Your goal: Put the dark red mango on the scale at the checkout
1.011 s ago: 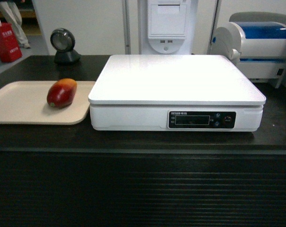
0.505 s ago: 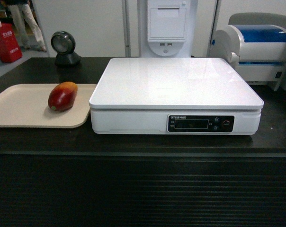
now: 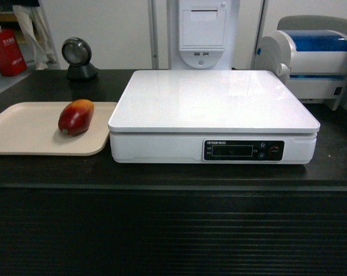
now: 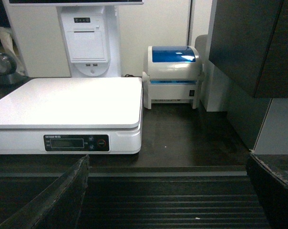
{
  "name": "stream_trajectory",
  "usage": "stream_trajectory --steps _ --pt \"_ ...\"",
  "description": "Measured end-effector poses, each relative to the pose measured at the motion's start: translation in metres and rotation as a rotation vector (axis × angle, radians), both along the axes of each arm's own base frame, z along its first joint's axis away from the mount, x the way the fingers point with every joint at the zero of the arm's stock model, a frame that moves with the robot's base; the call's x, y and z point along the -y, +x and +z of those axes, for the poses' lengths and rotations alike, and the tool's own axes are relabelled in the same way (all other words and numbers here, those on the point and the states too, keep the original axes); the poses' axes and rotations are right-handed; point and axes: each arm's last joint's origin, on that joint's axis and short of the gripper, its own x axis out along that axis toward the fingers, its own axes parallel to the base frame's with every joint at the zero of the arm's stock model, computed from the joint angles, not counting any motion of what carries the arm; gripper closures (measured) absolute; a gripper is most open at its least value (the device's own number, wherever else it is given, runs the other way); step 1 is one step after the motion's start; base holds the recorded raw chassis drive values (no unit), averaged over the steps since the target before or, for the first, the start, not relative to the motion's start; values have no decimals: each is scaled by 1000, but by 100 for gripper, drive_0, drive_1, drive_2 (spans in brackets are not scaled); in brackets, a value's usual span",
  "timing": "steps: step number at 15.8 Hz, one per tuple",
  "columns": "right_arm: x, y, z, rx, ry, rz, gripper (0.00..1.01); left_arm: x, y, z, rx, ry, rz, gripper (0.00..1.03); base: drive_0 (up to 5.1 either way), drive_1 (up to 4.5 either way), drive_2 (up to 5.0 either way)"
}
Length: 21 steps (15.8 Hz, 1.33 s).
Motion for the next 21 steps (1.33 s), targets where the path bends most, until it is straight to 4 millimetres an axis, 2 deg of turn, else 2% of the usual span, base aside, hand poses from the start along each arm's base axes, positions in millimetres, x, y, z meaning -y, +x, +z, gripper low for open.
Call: stream_trajectory --steps 7,8,10,12,13,16,19,21 --pt "0 0 0 0 0 0 3 0 0 0 0 0 0 5 0 0 0" --pt "0 0 0 0 0 0 3 0 0 -1 -24 -1 -6 5 0 0 0" --pt "0 0 0 0 0 0 3 4 6 4 -319 -27 -98 5 0 0 0" --pt "0 0 0 0 0 0 3 9 18 20 -261 -22 -143 5 0 0 0" --pt "0 0 0 0 0 0 3 10 30 28 -234 -16 -140 5 0 0 0" --pt "0 0 0 0 0 0 3 14 61 35 -218 8 -153 5 0 0 0" --pt "0 0 0 0 0 0 3 20 138 46 -218 44 -170 5 0 0 0" --pt "0 0 0 0 0 0 3 25 187 37 -314 56 -188 5 0 0 0"
